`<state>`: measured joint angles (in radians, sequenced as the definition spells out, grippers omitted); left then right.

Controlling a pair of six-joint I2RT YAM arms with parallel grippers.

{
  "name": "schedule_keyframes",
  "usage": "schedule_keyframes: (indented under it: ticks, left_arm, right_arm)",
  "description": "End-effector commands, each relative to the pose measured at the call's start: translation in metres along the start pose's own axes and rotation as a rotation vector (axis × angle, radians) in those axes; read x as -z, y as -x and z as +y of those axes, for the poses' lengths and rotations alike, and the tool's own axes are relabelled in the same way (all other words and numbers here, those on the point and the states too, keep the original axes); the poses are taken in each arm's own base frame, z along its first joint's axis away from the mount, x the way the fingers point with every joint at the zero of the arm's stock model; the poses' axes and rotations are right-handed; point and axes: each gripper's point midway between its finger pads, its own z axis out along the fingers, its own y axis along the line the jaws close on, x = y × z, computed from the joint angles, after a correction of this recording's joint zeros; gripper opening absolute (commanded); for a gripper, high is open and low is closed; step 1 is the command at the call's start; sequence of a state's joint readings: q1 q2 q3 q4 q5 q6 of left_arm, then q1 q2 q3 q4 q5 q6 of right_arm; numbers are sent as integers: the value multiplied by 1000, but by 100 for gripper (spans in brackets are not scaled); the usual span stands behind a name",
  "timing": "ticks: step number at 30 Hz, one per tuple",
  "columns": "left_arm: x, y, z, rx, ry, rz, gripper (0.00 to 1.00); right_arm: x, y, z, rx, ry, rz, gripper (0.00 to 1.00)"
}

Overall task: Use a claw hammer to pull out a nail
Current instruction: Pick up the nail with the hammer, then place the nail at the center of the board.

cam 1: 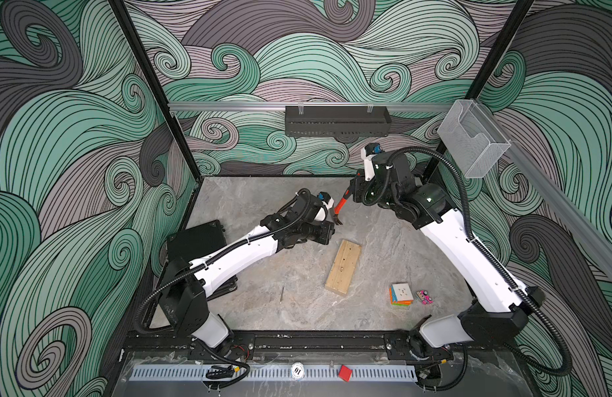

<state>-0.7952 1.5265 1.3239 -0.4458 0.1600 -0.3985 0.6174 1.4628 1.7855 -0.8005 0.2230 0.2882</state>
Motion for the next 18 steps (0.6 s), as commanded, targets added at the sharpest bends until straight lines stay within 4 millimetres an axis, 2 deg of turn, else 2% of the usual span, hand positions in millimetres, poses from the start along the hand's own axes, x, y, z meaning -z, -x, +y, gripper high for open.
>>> schedule_keyframes:
  ticks: [1,7,16,18]
  left_arm:
    - [12,-24,21,7,110,74,0]
    - [17,-53,47,67,218,131,0]
    - [18,-98,73,149,314,214,0]
    - [25,-104,78,165,335,216,0]
  right_arm:
    - [21,40,-1,-28,11,-167,3]
    - [20,39,-1,-21,9,-170,3]
    - [17,38,1,-25,24,-169,3]
    - [16,37,1,-26,24,-166,3]
